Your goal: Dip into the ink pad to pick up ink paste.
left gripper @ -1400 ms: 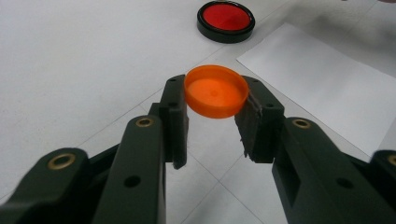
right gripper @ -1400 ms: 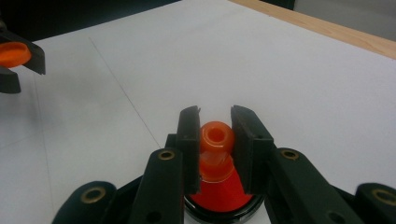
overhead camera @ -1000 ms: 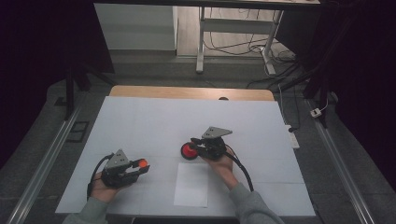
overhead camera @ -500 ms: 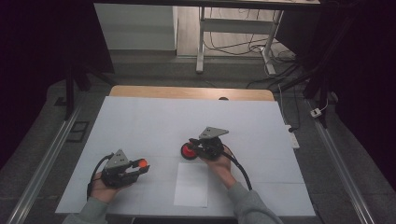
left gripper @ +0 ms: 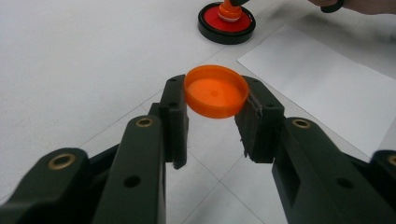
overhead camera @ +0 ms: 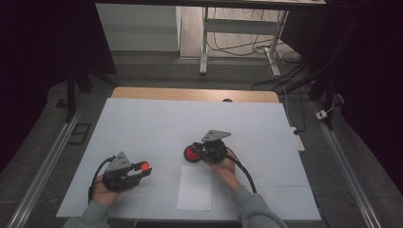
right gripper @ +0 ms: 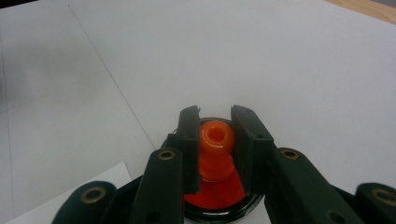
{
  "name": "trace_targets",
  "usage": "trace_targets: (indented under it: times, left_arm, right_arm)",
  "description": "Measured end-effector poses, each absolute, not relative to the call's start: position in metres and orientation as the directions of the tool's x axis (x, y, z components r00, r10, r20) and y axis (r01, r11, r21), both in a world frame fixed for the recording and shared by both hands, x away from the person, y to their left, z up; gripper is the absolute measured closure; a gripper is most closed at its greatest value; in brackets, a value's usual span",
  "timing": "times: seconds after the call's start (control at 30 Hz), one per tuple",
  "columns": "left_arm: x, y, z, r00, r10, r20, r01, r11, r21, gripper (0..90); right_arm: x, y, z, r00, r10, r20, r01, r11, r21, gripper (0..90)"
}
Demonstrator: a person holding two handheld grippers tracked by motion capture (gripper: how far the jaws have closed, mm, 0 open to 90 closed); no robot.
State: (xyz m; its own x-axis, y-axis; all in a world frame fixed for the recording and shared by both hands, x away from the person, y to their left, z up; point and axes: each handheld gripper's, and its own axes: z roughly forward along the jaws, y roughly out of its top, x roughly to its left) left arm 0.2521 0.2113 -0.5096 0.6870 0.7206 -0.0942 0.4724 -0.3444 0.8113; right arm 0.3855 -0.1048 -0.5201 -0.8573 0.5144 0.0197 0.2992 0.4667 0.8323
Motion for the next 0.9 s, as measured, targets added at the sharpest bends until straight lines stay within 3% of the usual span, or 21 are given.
trace_targets:
  times: [0.9]
  left_arm:
    - [0.2506,0.2108,-0.5085,0.685,0.722,-0.092,0.470,-0.343,0.814,64.6]
  right_arm:
    - [0.3790,-0.1049,-0.5275,-0.851,0.524,-0.023,0.255,0.452,0.855,73.0]
